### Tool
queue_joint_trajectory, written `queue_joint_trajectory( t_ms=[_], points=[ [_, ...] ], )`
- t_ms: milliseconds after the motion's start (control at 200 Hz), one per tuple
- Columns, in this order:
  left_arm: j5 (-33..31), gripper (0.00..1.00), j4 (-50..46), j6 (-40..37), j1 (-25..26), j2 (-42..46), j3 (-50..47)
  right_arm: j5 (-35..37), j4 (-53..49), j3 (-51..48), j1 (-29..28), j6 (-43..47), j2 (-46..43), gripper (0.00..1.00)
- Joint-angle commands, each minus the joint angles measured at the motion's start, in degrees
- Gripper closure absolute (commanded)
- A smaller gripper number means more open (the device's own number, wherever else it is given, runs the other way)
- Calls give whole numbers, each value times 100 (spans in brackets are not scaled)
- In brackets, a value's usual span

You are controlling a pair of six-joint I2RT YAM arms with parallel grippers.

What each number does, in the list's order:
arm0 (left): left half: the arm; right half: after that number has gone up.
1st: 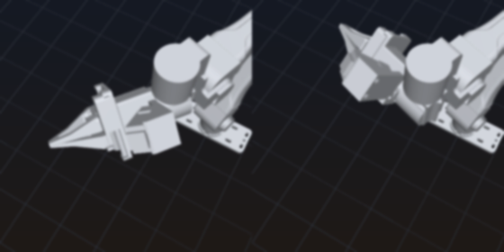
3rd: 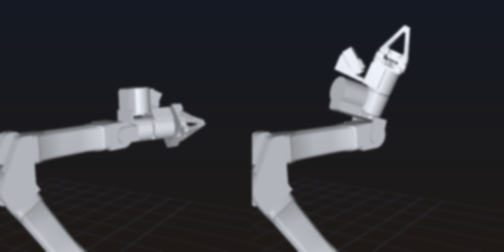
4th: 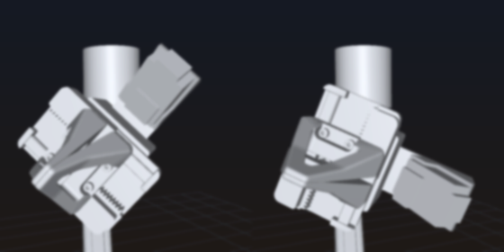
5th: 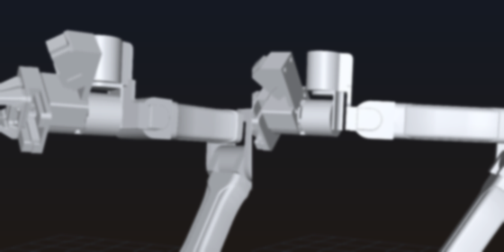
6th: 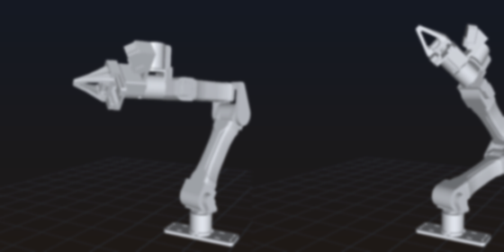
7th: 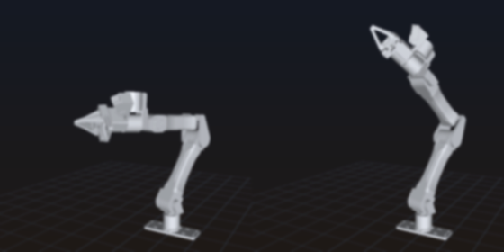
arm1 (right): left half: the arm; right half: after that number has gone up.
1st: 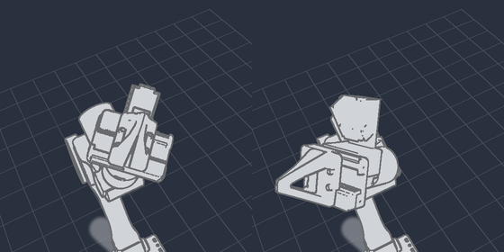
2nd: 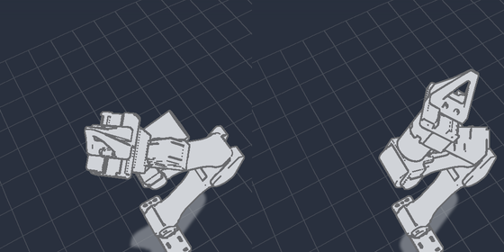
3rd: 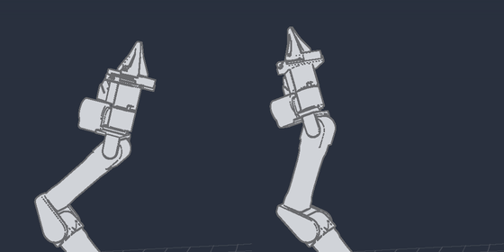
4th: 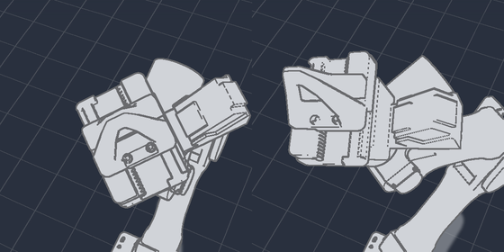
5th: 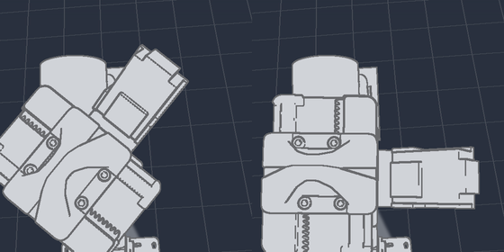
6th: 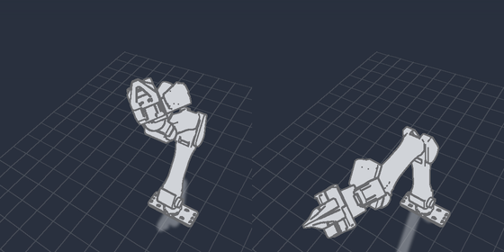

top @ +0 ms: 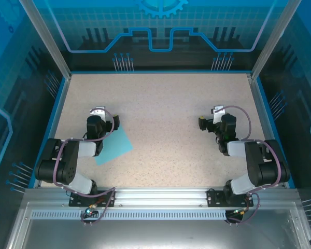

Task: Fold a paper plane with a square sheet of paper (pick it up from the middle)
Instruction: Move the square sheet of paper to the center of the table.

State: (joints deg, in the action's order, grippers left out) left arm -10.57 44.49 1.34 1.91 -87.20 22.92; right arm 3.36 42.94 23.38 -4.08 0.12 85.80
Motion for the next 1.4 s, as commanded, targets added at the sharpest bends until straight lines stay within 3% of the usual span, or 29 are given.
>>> queue_joint_trajectory(
  t_ms=[0,1190,1290,1395],
  points=[
    [143,2,197,-37,-50,27,29,-83,13,132,83,63,38,1],
    [169,2,222,-49,-51,35,12,-89,13,132,78,67,38,1],
    [246,2,-260,-71,-51,355,113,-105,33,120,70,75,2,1],
    [-38,2,-1563,293,-104,982,467,77,-1106,448,-107,179,-602,1]
  ],
)
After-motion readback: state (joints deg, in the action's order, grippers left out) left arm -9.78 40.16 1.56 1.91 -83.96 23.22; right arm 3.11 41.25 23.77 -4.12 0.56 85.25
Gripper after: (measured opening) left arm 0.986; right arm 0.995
